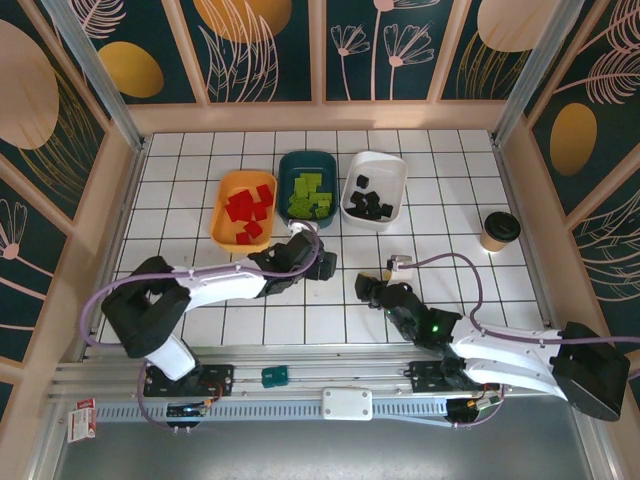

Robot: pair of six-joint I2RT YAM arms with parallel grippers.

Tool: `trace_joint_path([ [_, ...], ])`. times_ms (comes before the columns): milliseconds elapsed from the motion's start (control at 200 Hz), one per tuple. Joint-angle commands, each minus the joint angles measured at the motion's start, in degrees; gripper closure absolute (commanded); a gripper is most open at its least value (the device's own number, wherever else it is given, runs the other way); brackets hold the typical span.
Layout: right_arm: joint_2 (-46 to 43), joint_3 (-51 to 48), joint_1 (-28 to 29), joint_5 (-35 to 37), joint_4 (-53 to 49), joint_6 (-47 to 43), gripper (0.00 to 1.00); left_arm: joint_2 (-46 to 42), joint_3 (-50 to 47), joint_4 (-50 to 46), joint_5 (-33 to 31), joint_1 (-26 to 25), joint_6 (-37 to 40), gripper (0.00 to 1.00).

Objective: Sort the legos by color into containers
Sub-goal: Pick up the lego from the center of the table.

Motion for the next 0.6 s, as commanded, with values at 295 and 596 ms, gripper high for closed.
trace_joint_path([
  [295, -4.9, -1.4, -0.4, 2.4, -3.3, 1.6, 0.30, 8.4, 4.7, -1.4, -3.5, 2.2, 5.3, 0.07],
  [596, -5.2, -0.9, -0.4, 2.5, -3.3, 1.0, 0.30, 13.1, 6.6, 0.6, -0.3, 4.0, 6.4, 0.16],
])
